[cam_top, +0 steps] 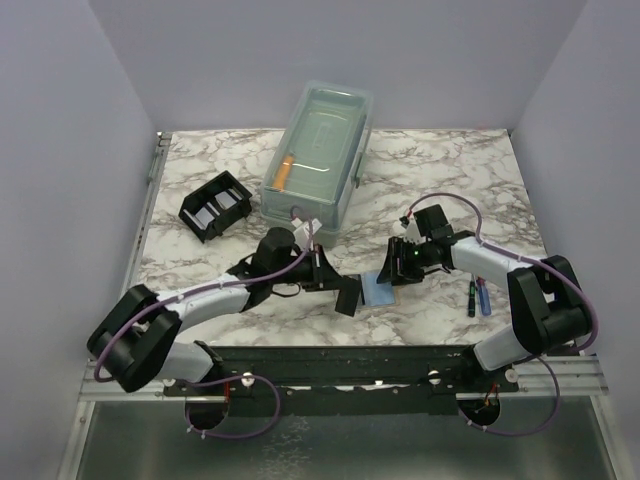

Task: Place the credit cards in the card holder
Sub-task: Insert the credit card into the card holder.

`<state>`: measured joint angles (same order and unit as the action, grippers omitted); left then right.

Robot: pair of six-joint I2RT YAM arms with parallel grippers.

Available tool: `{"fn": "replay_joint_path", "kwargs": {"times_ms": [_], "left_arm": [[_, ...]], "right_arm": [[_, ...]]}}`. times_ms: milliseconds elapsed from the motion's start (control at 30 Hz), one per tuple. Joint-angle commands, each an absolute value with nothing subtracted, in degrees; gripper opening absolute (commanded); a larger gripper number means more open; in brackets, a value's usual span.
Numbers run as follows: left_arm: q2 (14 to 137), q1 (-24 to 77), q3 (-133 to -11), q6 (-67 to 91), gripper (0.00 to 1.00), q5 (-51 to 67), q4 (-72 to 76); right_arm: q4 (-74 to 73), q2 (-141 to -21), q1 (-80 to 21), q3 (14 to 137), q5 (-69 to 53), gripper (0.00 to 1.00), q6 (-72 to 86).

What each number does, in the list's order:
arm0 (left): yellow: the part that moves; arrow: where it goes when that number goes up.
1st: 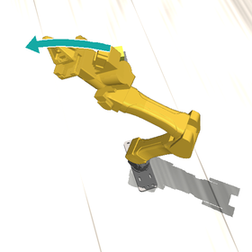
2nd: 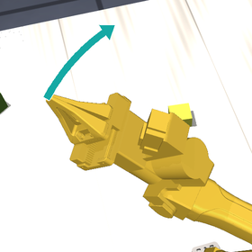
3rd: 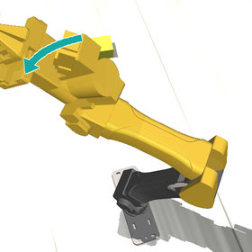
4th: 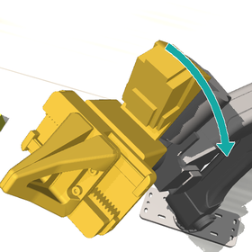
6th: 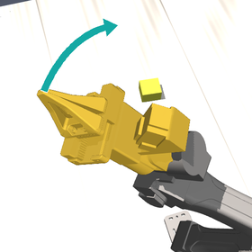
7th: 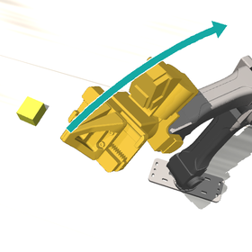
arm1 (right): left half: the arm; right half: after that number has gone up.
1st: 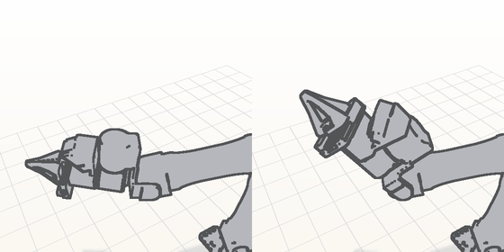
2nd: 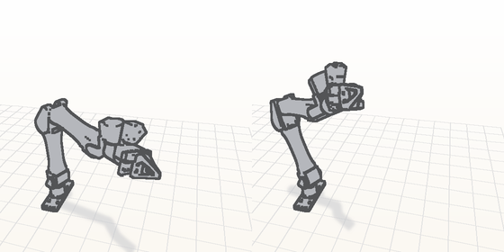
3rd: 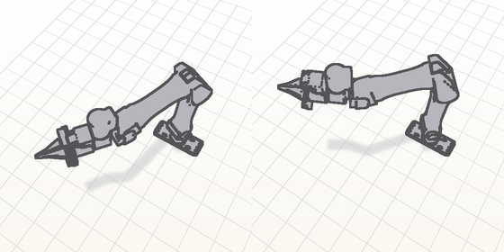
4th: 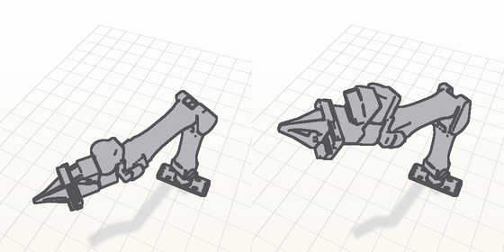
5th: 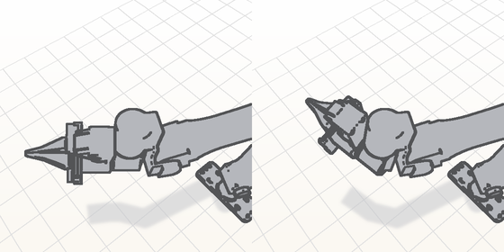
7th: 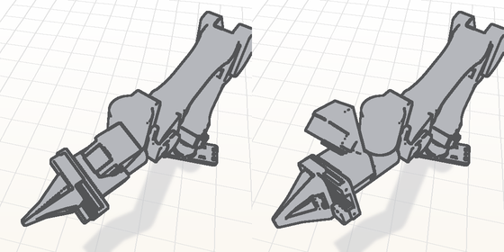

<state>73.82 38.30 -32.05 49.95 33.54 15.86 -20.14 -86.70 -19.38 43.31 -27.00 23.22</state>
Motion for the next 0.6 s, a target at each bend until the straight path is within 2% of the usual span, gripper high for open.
{"fn": "replay_joint_path", "kwargs": {"times_ms": [0,167,567], "left_arm": [[80.7,43.2,-30.0,55.3,0.00,21.7,34.8],[86.2,45.2,-30.6,56.6,0.00,16.3,35.9],[91.4,46.4,-30.4,62.5,0.00,10.7,36.6]], "right_arm": [[-19.7,-86.9,-19.1,42.1,-20.7,0.52,24.5],[-20.3,-86.7,-19.0,42.2,-18.7,0.50,25.1],[-19.7,-88.4,-19.1,42.4,-18.3,0.34,25.1]]}}
